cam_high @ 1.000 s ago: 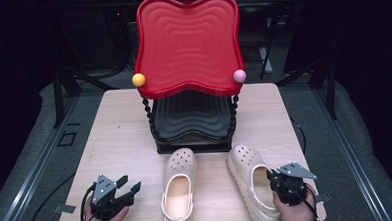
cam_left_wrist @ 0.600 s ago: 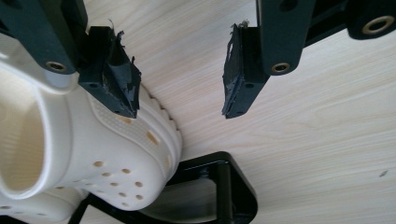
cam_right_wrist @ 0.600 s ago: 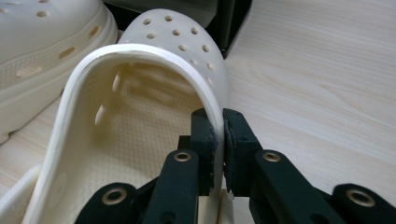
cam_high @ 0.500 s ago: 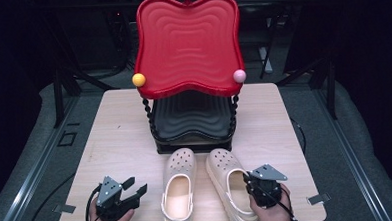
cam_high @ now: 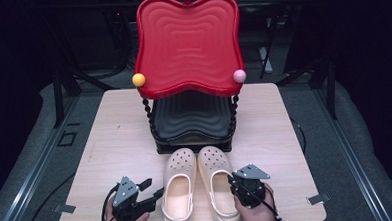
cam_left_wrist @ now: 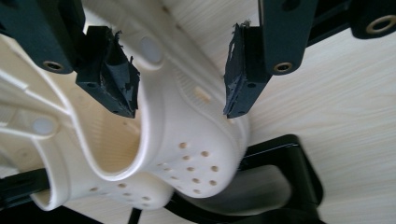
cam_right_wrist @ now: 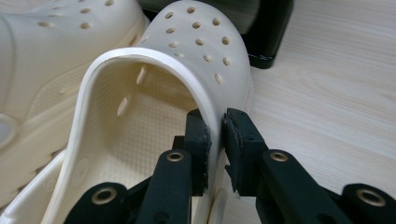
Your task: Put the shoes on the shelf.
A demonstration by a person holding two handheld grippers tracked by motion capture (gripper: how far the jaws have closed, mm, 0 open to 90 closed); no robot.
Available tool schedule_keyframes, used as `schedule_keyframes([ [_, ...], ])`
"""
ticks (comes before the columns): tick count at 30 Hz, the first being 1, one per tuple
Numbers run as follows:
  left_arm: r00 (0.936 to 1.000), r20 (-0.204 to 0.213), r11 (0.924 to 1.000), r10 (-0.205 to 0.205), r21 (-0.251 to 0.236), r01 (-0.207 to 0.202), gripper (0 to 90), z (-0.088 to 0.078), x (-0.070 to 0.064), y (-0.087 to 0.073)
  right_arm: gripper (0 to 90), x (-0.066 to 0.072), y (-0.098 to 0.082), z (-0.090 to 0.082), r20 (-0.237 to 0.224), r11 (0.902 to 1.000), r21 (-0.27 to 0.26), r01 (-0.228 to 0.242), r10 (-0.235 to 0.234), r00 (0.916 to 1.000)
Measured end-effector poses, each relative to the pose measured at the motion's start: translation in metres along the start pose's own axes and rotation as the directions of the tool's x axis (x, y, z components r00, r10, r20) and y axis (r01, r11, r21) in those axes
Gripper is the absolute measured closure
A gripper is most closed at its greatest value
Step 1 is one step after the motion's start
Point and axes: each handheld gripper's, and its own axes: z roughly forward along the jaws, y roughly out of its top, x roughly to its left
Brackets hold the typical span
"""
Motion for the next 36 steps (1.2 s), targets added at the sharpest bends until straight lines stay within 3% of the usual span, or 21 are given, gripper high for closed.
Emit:
schedule_keyframes([
  [2,0.9998,0.017,0.9999,0.003,0.013,-0.003,44.6,0.007,-0.003,0.0,79.0,0.003,0.0,0.003,0.008,0.9997,-0.022,0.004,-0.004,1.0],
  [3,0.9998,0.017,0.9997,0.007,0.023,-0.007,44.6,0.008,-0.005,0.001,78.7,0.004,0.001,0.002,-0.005,1.0,-0.002,0.004,-0.004,1.0],
  [4,0.9998,0.014,0.9995,0.011,0.031,-0.012,44.7,0.011,-0.006,0.001,78.6,0.006,0.001,0.004,-0.01,0.9997,-0.021,-0.01,0.01,0.9999],
  [6,0.9996,0.008,0.9981,0.028,0.055,-0.028,46.8,0.017,-0.01,0.0,75.7,0.008,0.004,0.005,-0.05,0.9995,-0.004,-0.033,0.032,0.9982],
  [10,0.9989,-0.007,0.9953,0.046,0.086,-0.045,50.9,0.023,-0.013,-0.002,67.2,0.008,0.003,0.005,-0.065,0.9995,-0.022,-0.024,0.022,0.9976],
  [11,0.9985,-0.007,0.9936,0.055,0.1,-0.054,52.9,0.025,-0.014,-0.003,65.8,0.006,0.002,0.003,-0.083,0.9997,-0.002,-0.024,0.024,0.9963],
  [14,0.9957,-0.036,0.9913,0.085,0.104,-0.081,56.6,0.028,-0.017,-0.005,61.1,0.005,-0.003,0.004,-0.082,0.9996,-0.03,-0.004,0.002,0.9966],
  [16,0.9974,-0.029,0.9927,0.065,0.104,-0.062,58.0,0.028,-0.016,-0.004,60.8,0.005,-0.007,0.002,-0.082,0.9998,-0.016,0.014,-0.015,0.9965],
  [17,0.9976,-0.025,0.9925,0.064,0.106,-0.061,58.7,0.027,-0.015,-0.004,61.0,0.004,-0.009,-0.001,-0.091,0.9993,0.026,0.028,-0.026,0.9956],
  [19,0.9986,-0.026,0.9939,0.045,0.102,-0.042,60.3,0.028,-0.015,-0.004,65.6,0.006,-0.013,0.0,-0.122,0.9997,0.021,-0.012,0.014,0.9924],
  [21,0.9986,-0.025,0.9938,0.046,0.103,-0.043,60.8,0.028,-0.015,-0.003,66.7,0.006,-0.013,-0.001,-0.117,0.9997,0.019,-0.017,0.019,0.9929],
  [23,0.9986,-0.024,0.9937,0.047,0.103,-0.044,62.9,0.027,-0.015,-0.002,73.6,0.006,-0.012,-0.003,-0.118,0.9995,0.014,-0.028,0.03,0.9925],
  [24,0.9984,-0.029,0.9936,0.049,0.103,-0.046,63.6,0.028,-0.015,-0.001,73.9,0.005,-0.011,-0.006,-0.14,0.9979,0.05,-0.041,0.048,0.989],
  [25,0.9983,-0.03,0.9934,0.049,0.105,-0.046,64.0,0.028,-0.015,-0.001,74.0,0.005,-0.011,-0.004,-0.169,0.9956,0.027,-0.09,0.093,0.9811],
  [26,0.9986,-0.03,0.9934,0.043,0.108,-0.039,64.4,0.029,-0.013,0.0,74.1,0.006,-0.012,-0.003,-0.192,0.9935,0.034,-0.108,0.113,0.9749],
  [32,0.9987,-0.032,0.9941,0.04,0.102,-0.036,65.7,0.03,-0.014,0.001,73.8,0.011,-0.01,-0.003,-0.208,0.9937,0.017,-0.111,0.112,0.9718],
  [36,0.9991,-0.029,0.995,0.03,0.096,-0.027,65.5,0.031,-0.015,0.001,73.0,0.013,-0.011,0.0,-0.188,0.9962,0.02,-0.085,0.087,0.9783],
])
